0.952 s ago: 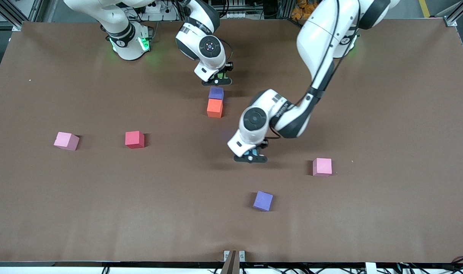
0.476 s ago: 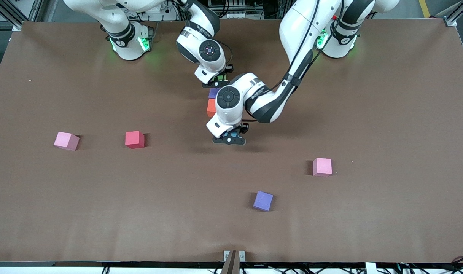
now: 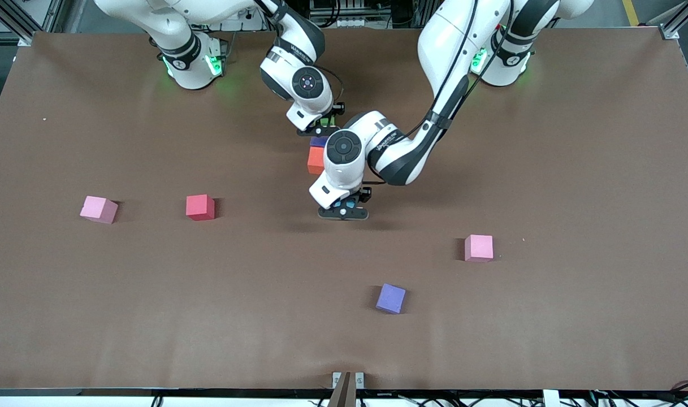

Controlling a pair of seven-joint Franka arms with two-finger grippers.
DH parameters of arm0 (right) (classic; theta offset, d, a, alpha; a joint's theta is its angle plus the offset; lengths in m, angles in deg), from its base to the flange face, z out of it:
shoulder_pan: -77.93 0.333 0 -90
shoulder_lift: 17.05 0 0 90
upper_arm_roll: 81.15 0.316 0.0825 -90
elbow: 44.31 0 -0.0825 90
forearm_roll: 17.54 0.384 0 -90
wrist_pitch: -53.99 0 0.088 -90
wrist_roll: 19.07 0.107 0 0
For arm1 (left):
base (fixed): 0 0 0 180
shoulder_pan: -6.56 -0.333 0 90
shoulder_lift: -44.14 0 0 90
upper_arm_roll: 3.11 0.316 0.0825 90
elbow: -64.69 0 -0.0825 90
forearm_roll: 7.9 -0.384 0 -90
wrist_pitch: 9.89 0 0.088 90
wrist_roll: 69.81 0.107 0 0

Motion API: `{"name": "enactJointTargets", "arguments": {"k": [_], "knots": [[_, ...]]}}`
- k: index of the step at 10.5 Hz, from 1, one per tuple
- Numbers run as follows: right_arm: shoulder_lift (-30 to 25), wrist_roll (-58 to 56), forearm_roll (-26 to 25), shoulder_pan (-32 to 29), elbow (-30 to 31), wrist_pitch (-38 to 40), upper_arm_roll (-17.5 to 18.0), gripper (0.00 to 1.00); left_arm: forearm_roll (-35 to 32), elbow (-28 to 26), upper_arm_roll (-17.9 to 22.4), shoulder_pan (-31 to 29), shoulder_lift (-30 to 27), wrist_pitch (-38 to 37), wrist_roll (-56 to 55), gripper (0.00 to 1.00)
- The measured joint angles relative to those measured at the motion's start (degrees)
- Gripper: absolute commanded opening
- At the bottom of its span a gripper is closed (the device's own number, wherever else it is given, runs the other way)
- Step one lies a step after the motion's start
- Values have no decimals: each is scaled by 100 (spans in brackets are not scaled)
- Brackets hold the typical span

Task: Arrange blocks into number 1

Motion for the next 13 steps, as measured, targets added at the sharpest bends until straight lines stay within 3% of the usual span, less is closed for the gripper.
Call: {"name": "enactJointTargets", "arguments": {"k": [2,3,4,10,13], "knots": [[50,0,0,10,-24,-24,-31,25,0,0,0,0,0,0,0,0],[69,0,-2,11,-35,-25,-49,48,0,0,0,0,0,0,0,0],[81,0,-18,12,-45,-25,-55,99,0,0,0,0,0,0,0,0],[37,0,-55,19,-113,64,-84,100,0,0,-16,76,0,47,-91,0],[-656,18,-32,-112,-310,999,97,100,0,0,-25,230,4,156,-273,0]]}}
